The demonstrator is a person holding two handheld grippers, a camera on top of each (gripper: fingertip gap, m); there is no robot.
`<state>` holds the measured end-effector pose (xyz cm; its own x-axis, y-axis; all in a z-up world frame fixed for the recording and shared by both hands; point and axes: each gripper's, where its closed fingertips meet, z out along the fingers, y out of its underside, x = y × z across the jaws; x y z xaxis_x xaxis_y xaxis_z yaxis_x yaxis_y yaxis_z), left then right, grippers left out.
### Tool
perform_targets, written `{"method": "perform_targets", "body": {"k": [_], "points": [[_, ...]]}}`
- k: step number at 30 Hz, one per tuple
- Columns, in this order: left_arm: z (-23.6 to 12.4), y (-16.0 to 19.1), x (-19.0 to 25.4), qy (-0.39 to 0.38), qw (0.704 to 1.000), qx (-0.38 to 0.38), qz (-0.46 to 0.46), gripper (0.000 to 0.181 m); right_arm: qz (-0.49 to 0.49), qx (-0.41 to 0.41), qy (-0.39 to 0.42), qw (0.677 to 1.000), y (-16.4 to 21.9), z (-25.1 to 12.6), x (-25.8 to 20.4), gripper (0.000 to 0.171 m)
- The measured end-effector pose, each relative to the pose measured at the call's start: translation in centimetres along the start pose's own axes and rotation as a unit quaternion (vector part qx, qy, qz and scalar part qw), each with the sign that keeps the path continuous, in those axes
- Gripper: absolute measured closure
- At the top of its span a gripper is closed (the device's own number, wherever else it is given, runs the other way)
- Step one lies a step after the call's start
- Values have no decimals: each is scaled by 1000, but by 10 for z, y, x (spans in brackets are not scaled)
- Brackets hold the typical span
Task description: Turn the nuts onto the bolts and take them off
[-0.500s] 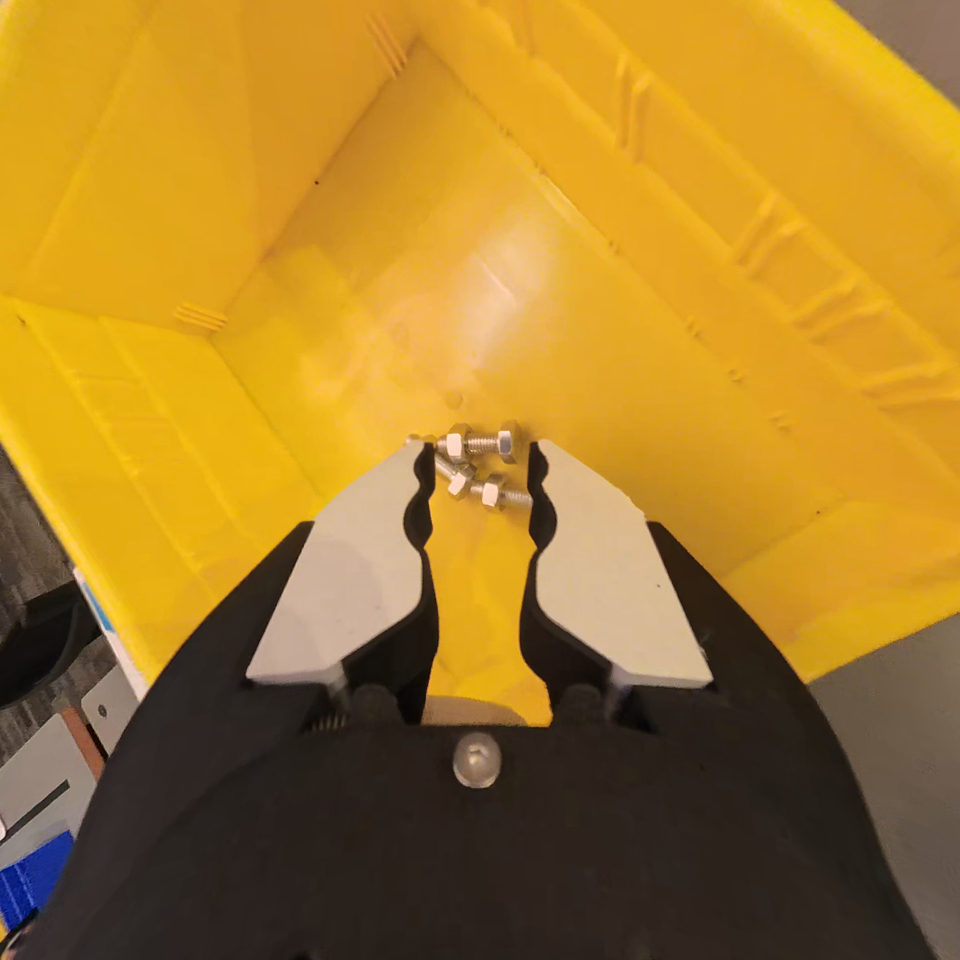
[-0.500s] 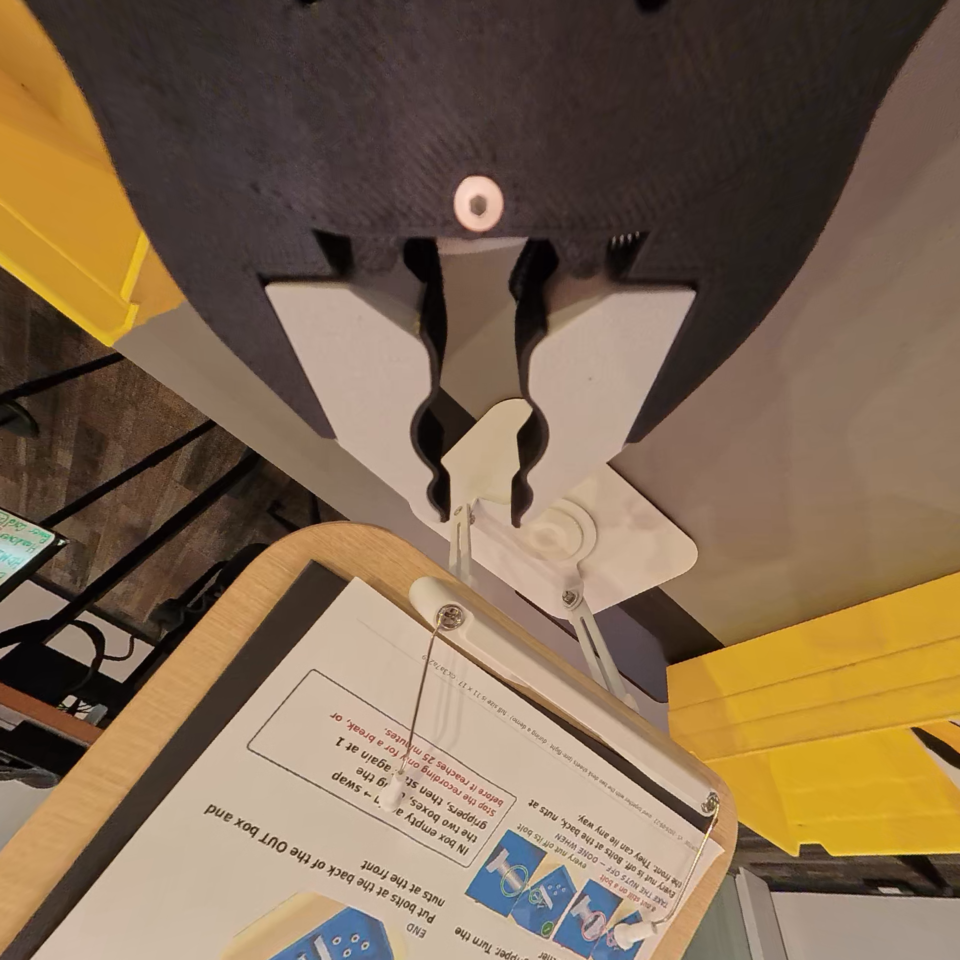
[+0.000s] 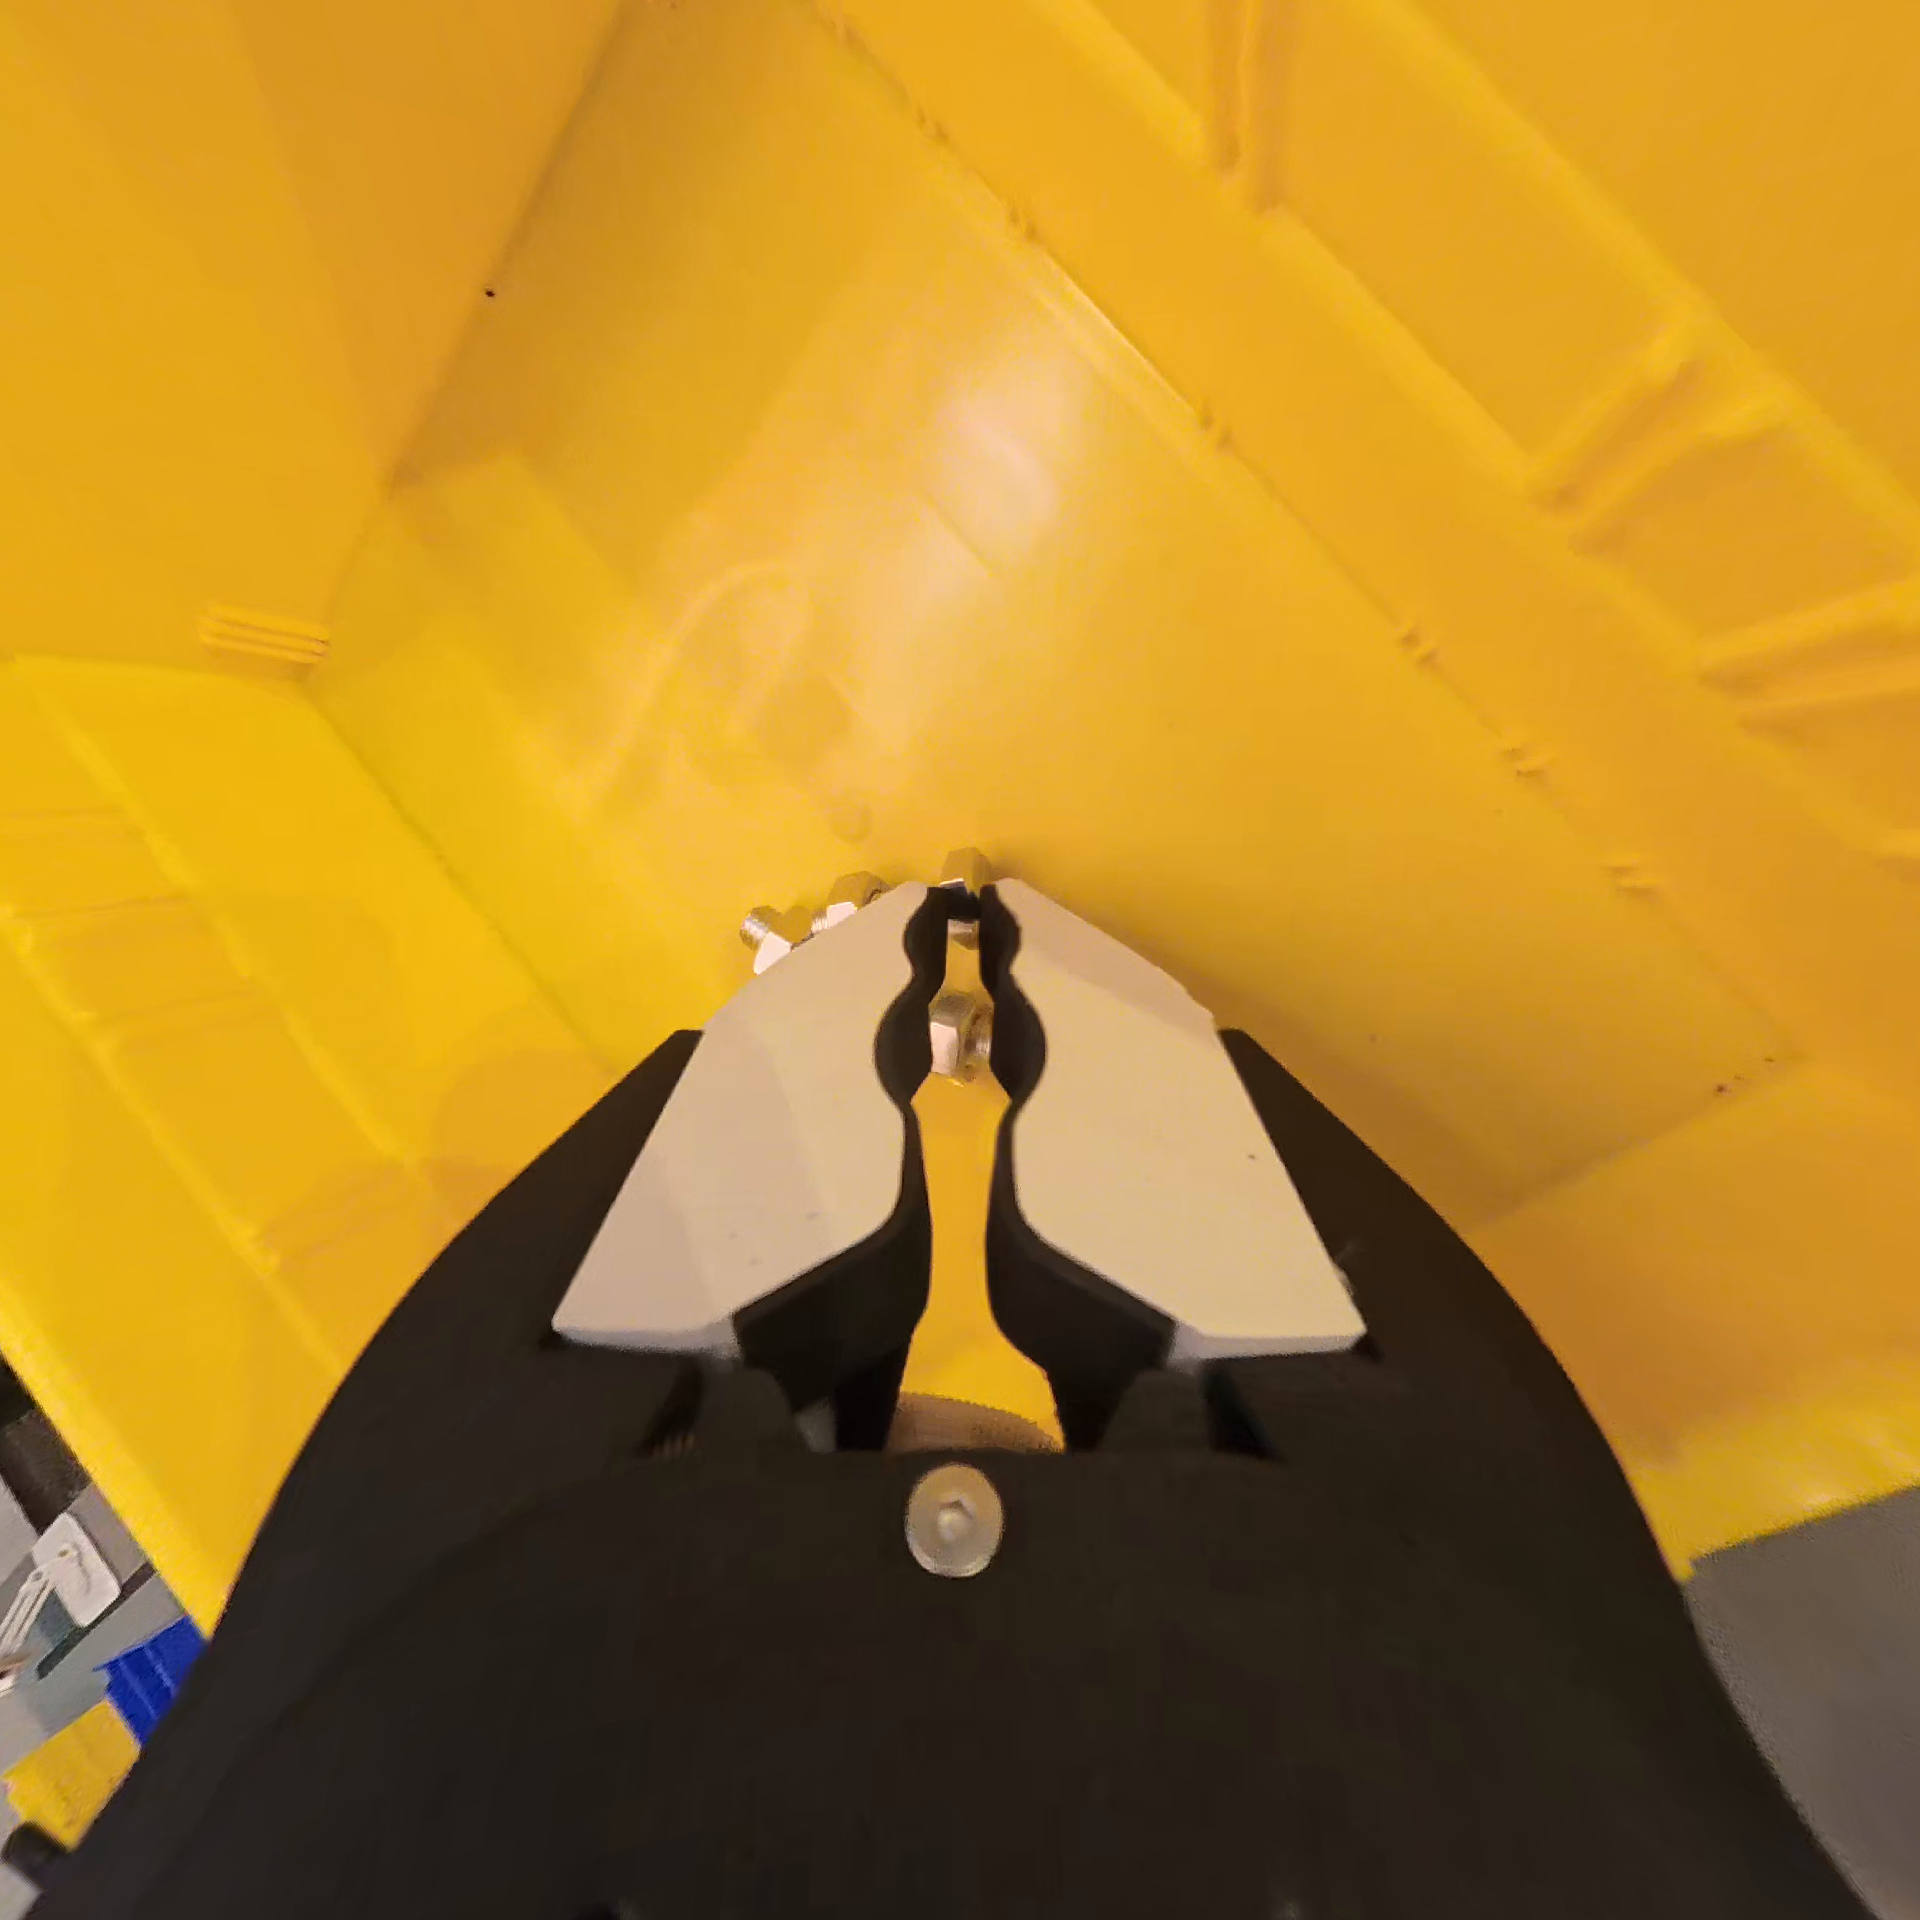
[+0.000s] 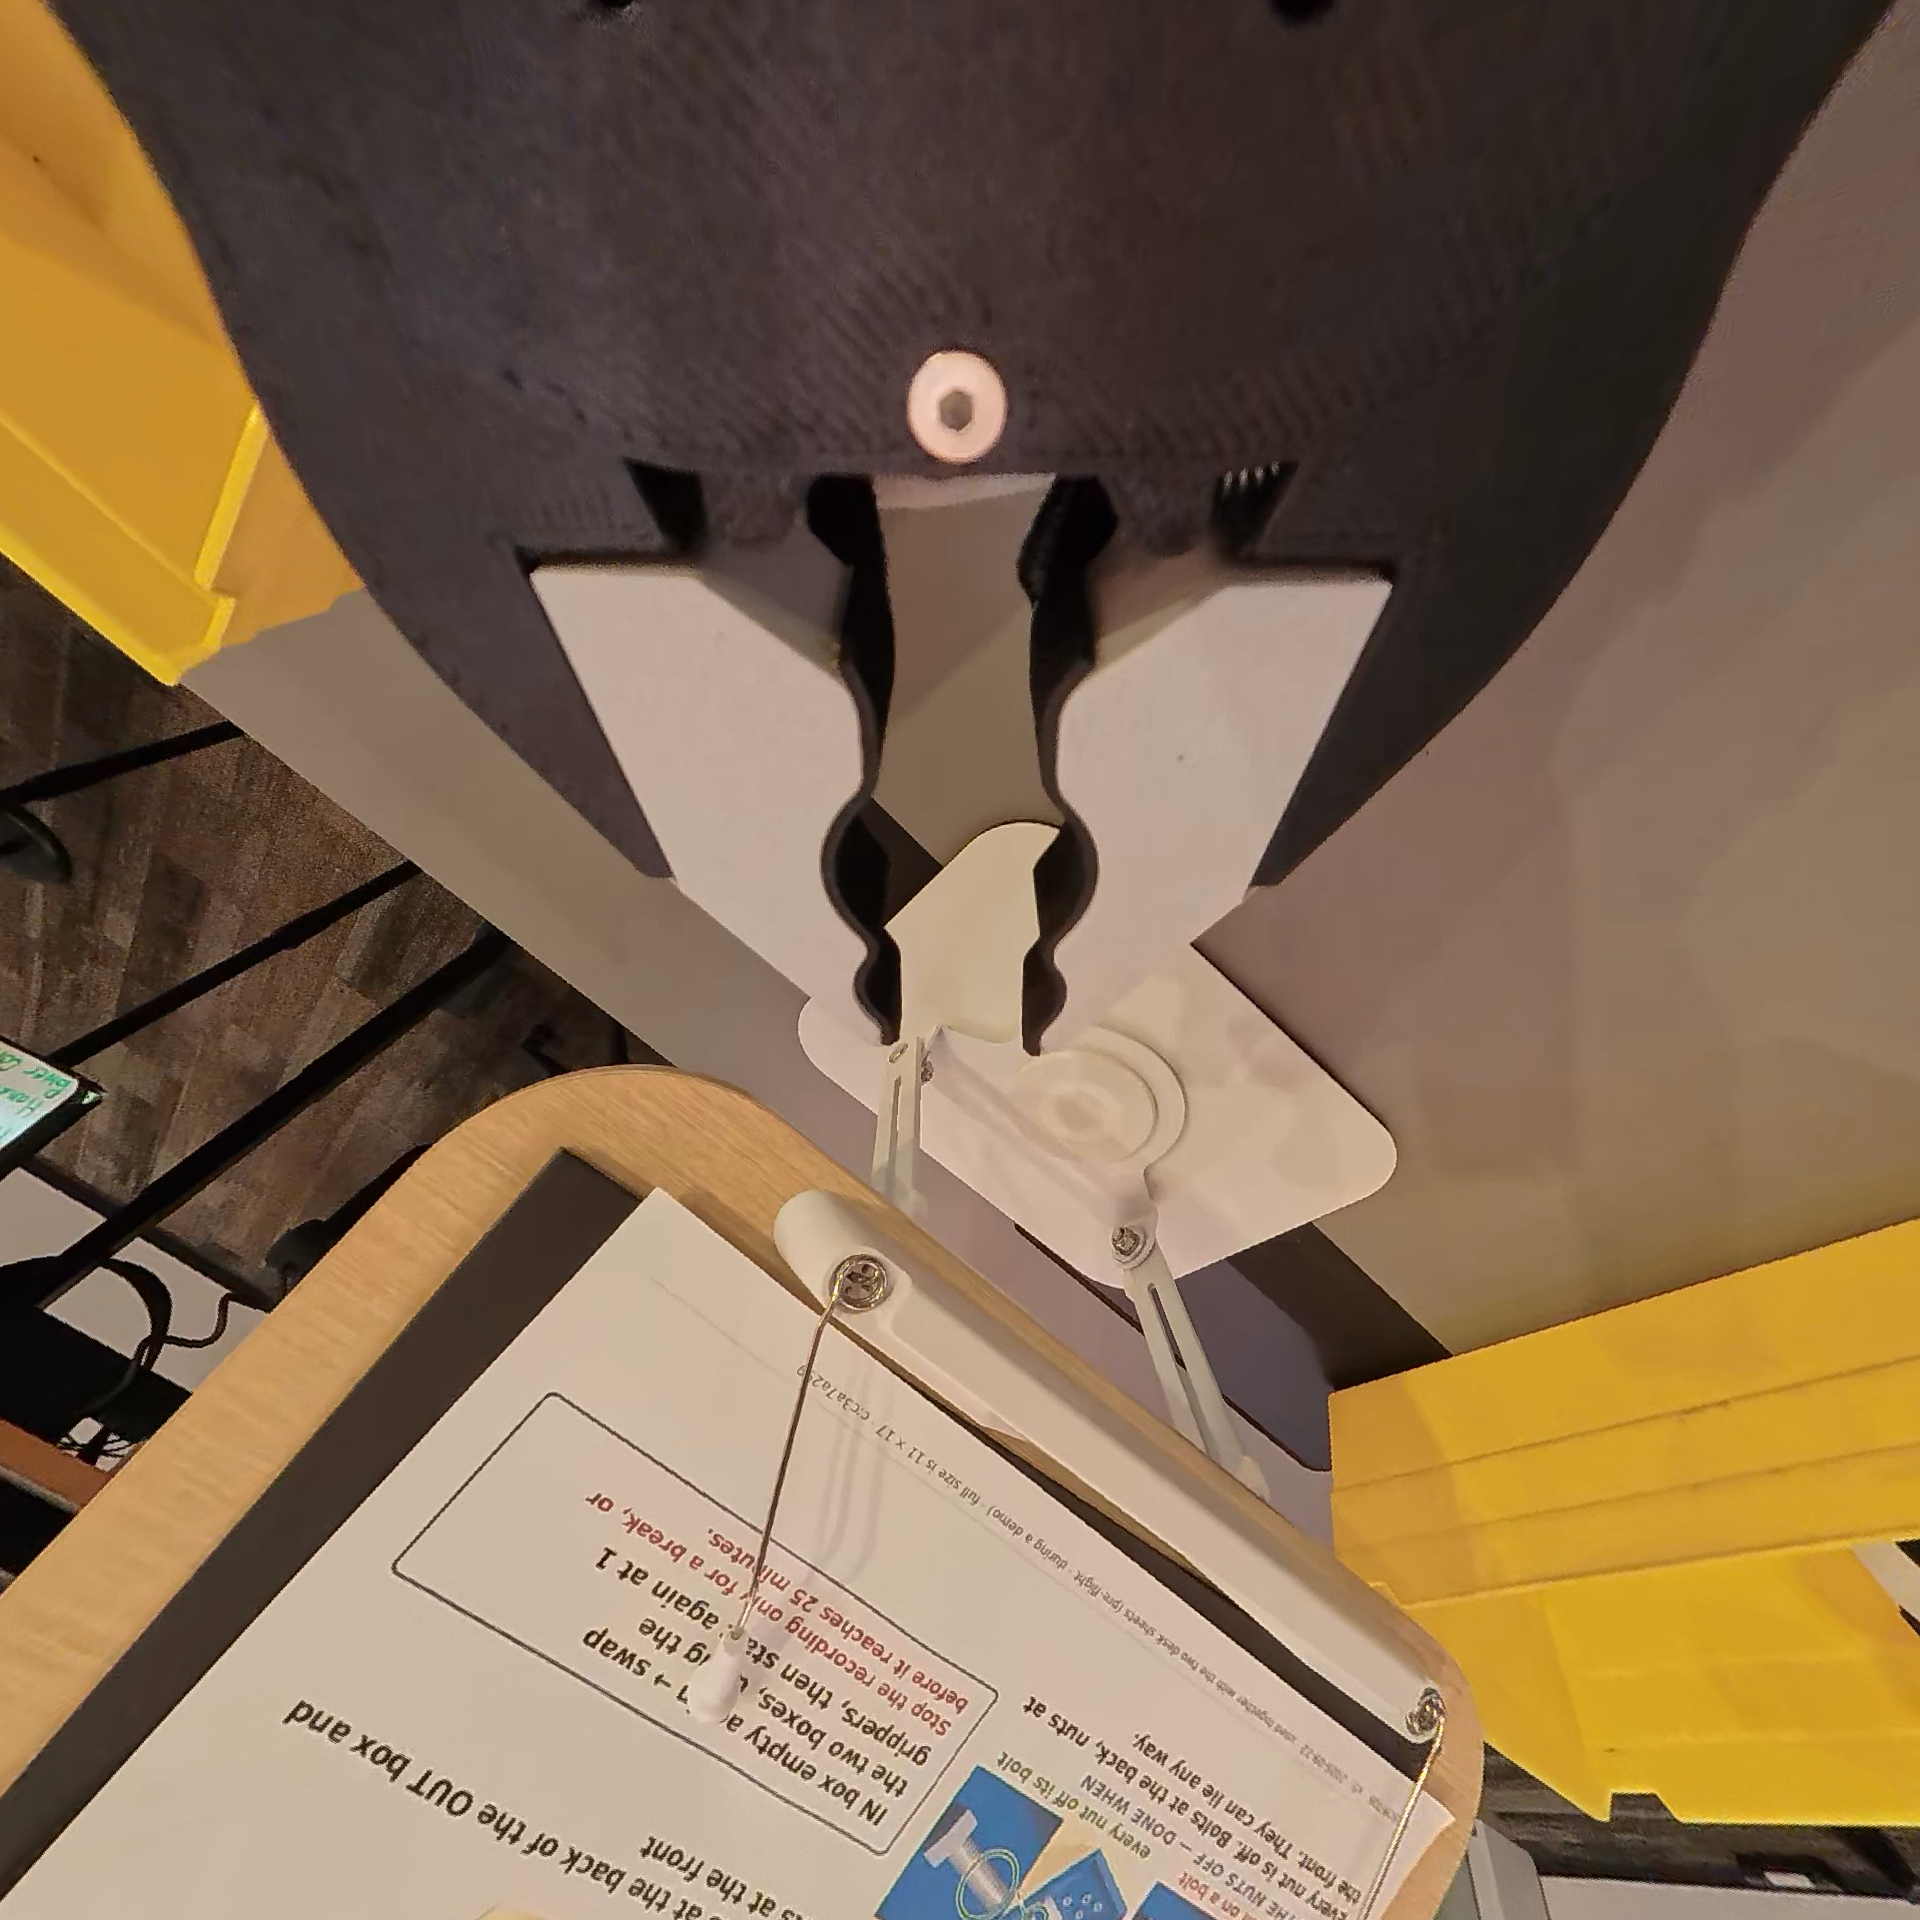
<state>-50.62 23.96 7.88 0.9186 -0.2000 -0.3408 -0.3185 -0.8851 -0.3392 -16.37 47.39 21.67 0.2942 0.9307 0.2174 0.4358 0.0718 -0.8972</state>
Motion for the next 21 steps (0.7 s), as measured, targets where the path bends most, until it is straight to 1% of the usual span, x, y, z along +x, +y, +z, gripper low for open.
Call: {"method": "perform_targets", "body": {"k": [1,2,4,7,13,15,16,21], "points": [[0,-1,0,-2,1000,2,3,174,0,1,0,1000,0,0,0,150],[0,0,0,-4,1000,1,8,173,0,1,0,1000,-1,-1,0,150],[2,0,-1,-5,1000,-1,8,163,0,1,2,1000,-1,-1,1,150],[4,-4,-5,-22,1000,7,14,159,0,1,0,1000,-1,-1,0,150],[6,-8,-11,-32,999,21,-4,159,-5,-5,1,1000,2,1,-1,151],[9,-4,-13,-37,999,13,-5,159,-5,-6,0,1000,2,1,0,151],[13,0,-12,-32,999,2,-9,160,-4,-6,0,1000,3,1,-1,151],[14,0,-11,-27,1000,9,-8,165,-8,-13,-1,1000,6,4,-2,151]]}}
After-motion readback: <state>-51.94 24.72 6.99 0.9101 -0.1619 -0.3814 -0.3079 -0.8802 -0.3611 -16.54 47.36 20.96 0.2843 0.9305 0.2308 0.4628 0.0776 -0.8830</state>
